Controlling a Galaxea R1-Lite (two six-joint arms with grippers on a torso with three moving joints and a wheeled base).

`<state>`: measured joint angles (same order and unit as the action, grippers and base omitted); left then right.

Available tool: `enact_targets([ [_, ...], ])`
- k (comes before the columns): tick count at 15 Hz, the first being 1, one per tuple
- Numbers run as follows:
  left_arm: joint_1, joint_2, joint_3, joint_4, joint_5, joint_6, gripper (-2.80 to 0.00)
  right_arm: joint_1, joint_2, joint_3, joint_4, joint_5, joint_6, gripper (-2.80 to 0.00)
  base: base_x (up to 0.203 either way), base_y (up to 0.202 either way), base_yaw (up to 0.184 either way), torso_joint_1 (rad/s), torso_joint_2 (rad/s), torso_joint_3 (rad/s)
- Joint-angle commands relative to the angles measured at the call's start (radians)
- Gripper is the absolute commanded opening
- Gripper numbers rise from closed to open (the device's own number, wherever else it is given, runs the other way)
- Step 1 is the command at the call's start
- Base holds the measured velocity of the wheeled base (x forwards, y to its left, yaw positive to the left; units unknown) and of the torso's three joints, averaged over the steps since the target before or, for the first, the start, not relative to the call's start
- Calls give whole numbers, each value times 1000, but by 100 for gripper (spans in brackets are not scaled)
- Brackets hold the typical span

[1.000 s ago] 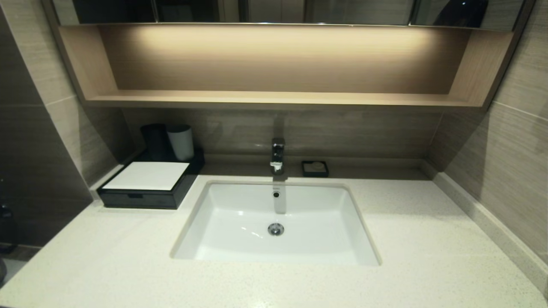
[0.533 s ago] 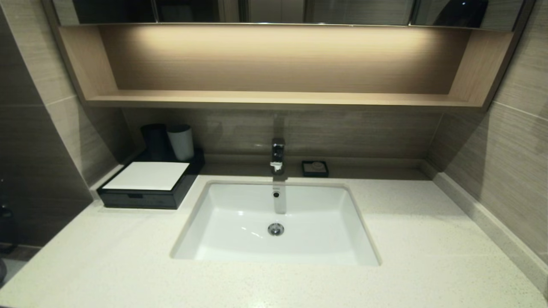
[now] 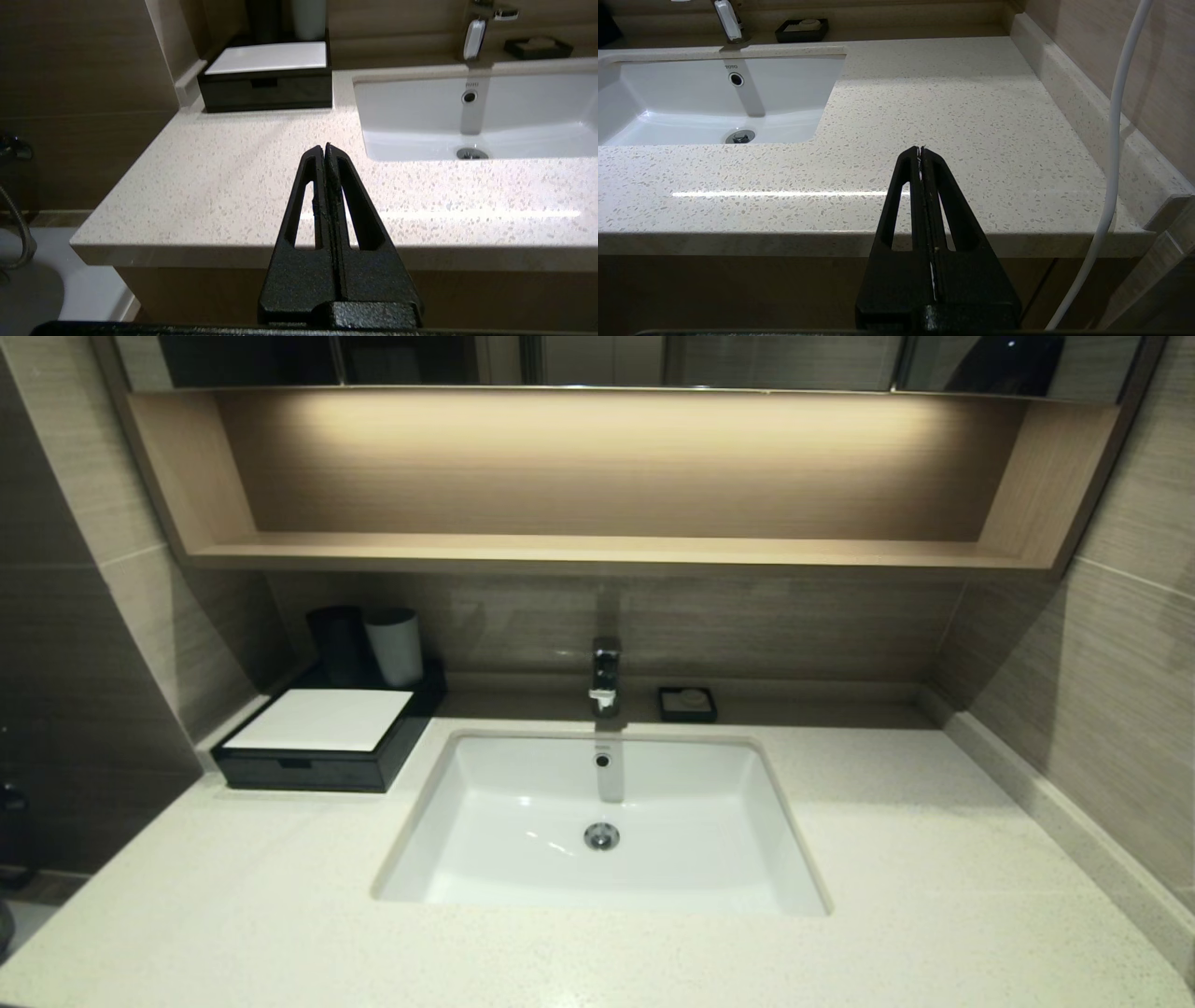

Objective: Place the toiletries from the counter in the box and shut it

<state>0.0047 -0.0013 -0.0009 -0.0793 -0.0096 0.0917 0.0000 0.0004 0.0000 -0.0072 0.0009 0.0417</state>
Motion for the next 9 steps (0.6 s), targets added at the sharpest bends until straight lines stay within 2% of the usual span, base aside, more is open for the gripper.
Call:
enact_targets([
  [1,1,1,2,28,0,0,-280,0,1,0,0,1,0,-280,0,0,0,0,0,0],
  [5,1,1,0,75,-2,-24,-280,0,1,0,0,1,0,-280,0,0,0,0,0,0],
  [9,1,1,1,70,0,-47,-280,0,1,0,0,1,0,-280,0,0,0,0,0,0],
])
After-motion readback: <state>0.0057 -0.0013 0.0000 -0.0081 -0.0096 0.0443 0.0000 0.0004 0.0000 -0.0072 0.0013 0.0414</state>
